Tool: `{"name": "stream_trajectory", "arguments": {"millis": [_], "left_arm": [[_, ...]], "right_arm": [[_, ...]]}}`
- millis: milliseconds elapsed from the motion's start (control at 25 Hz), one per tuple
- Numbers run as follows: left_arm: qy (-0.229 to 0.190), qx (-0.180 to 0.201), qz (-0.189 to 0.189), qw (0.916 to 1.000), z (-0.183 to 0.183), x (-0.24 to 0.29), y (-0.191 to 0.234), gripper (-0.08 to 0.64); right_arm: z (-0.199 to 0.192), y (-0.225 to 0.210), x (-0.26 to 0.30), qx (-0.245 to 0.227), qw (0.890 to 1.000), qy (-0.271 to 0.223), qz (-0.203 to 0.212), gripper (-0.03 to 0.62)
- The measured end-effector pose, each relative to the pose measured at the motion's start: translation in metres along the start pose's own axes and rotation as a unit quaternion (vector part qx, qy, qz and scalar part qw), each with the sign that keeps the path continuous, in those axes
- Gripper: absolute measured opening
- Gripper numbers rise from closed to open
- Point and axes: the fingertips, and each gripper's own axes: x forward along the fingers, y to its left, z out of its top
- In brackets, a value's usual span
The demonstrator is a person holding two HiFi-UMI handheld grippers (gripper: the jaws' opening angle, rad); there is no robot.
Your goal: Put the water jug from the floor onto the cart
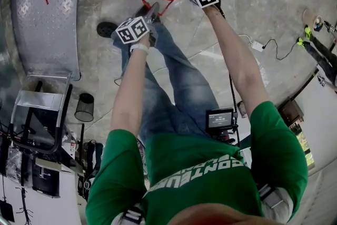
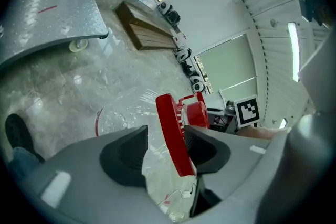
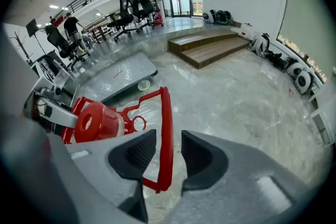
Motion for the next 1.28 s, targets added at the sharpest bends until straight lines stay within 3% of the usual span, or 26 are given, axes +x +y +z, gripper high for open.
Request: {"name": "stream_trajectory", "arguments": {"millis": [80,160,320,760,1080,1280], "left_arm": [[-0.005,0.000,-0.011,0.9999,0.004,0.002,-0.003,0.173],[-0.005,-0.013,-0.028,0.9995,0.006,0.003,-0.008,0.110],[-0.008,-0.054,-0.057,0.9969,0.008,0.003,-0.017,0.083],[-0.008,-0.023,-0.068,0.9974,0.005,-0.026,-0.023,0.080],[-0.063,-0.037,-0.083,0.9939,0.018,-0.080,-0.026,0.080],[-0.119,-0.050,-0.105,0.9861,0.037,-0.117,-0.033,0.081]], "right_arm": [[0.004,-0.001,-0.001,0.012,1.000,-0.010,0.003,0.130],[0.006,-0.003,-0.003,0.022,1.000,-0.015,0.005,0.006],[-0.001,0.000,-0.008,0.032,0.999,-0.009,0.017,0.005],[-0.022,0.039,-0.035,0.094,0.995,-0.028,0.034,0.009],[0.011,0.081,-0.054,0.047,0.996,-0.040,0.063,0.011],[0.047,0.106,-0.063,0.006,0.995,-0.049,0.086,0.011]]}}
